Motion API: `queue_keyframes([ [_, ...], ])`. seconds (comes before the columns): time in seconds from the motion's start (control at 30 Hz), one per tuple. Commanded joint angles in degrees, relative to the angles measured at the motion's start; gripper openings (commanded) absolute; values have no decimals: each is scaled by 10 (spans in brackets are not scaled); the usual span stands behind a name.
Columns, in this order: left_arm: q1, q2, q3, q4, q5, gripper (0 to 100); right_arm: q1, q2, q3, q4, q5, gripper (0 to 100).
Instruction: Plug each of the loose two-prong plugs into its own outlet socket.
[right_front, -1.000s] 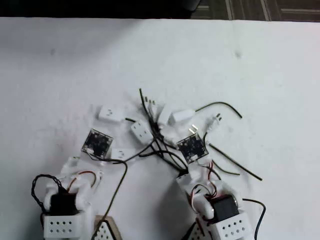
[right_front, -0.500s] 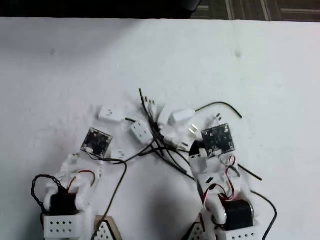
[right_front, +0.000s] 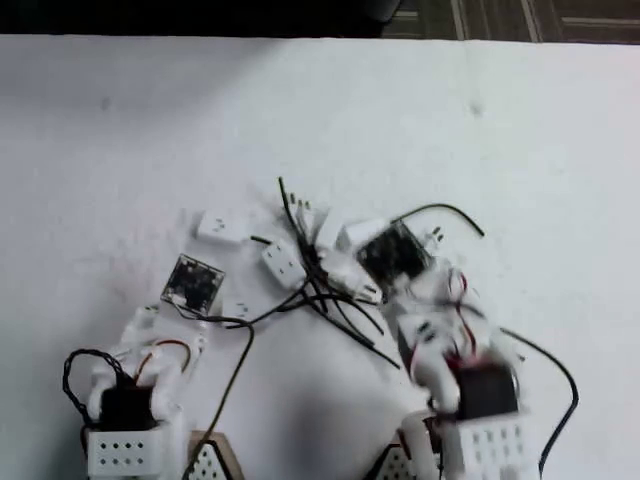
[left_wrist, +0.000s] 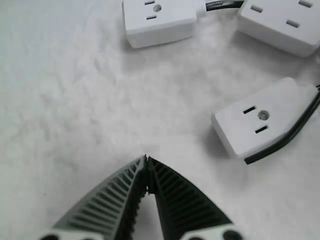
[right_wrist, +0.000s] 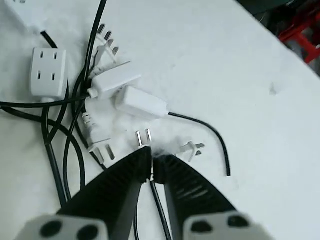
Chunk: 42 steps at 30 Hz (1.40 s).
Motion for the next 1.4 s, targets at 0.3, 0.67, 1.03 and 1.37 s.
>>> queue_keyframes([
  [0.3, -44, -1, -2, -4, -6, 24, -104, 477, -190, -31, 2, 122],
  [0.67, -47, -1, -2, -4, -6, 24, -127, 673, -254, -103, 6, 149],
  [1.03, -47, -1, -2, -4, -6, 24, -108, 729, -253, -112, 58, 148],
  [1.37, -47, -1, -2, -4, -6, 24, -81, 734, -252, -114, 109, 34],
])
